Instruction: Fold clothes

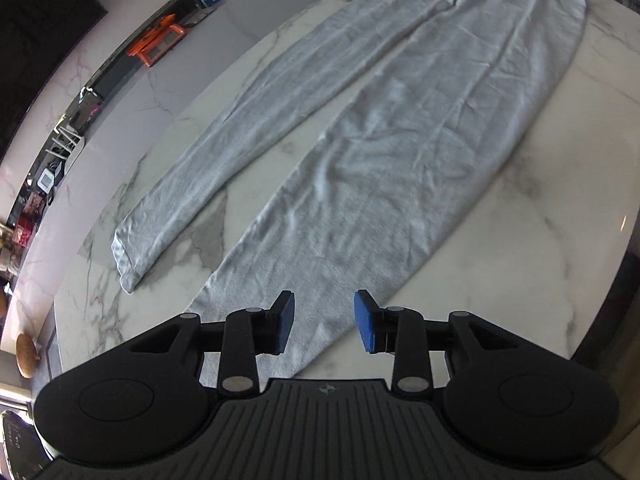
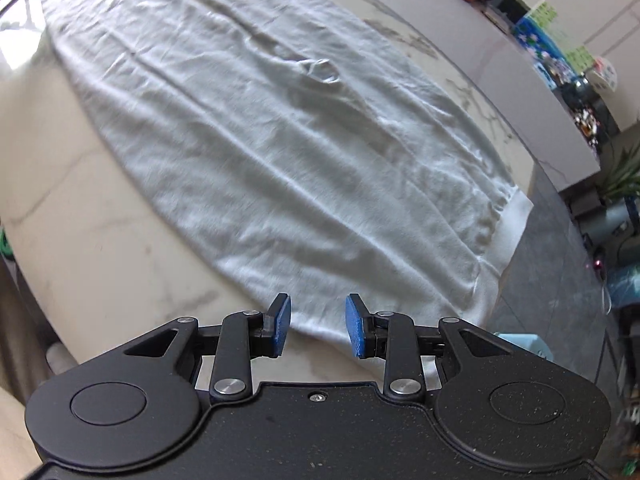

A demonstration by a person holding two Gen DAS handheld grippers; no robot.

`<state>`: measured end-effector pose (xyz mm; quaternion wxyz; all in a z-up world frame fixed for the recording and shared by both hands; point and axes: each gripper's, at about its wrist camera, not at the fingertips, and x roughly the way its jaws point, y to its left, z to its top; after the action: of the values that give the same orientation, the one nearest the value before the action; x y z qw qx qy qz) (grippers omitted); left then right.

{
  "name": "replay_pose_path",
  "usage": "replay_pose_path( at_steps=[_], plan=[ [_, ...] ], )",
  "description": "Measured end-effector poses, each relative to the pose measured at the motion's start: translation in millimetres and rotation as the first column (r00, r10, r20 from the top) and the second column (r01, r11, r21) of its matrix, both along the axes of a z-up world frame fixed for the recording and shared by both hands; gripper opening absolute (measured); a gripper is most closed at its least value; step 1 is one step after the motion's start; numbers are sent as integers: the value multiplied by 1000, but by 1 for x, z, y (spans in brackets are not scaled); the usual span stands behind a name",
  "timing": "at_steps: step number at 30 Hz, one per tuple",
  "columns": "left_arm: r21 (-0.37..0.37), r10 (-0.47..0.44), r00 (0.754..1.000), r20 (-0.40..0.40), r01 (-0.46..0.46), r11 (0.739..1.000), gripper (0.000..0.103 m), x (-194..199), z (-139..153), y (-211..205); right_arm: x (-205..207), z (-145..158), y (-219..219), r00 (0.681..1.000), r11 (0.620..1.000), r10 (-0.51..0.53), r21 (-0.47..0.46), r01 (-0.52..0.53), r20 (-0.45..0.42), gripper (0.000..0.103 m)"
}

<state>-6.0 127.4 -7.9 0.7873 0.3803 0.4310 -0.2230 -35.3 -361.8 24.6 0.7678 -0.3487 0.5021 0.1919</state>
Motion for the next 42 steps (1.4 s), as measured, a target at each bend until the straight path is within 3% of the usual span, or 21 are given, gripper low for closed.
replay_pose_path(
  at_steps=[4,13,24,34,38,42],
  plan=[
    [89,-93,996,-14,94,992,32,-15,-14,-8,-16,-12,8,995,991,98,-90,-99,-16,29],
    [226,-203,979,-32,205,952,32,-22,-31,-12,-20,-27,19,979,957,199,-208,-202,-38,29],
    [315,-289,957,-40,286,905,31,-20,-43,-11,-20,-41,33,951,907,302,-288,-308,-68,28],
    [353,-345,936,-66,345,870,31,-20,-48,-9,-18,-41,29,942,892,327,-303,-335,-77,28],
    [364,-338,938,-72,340,867,24,-10,-51,-12,-17,-42,24,942,890,327,-313,-332,-68,28],
    [369,-327,942,-73,330,869,11,-7,-53,-15,-16,-43,20,942,885,333,-327,-331,-51,28]
  ],
)
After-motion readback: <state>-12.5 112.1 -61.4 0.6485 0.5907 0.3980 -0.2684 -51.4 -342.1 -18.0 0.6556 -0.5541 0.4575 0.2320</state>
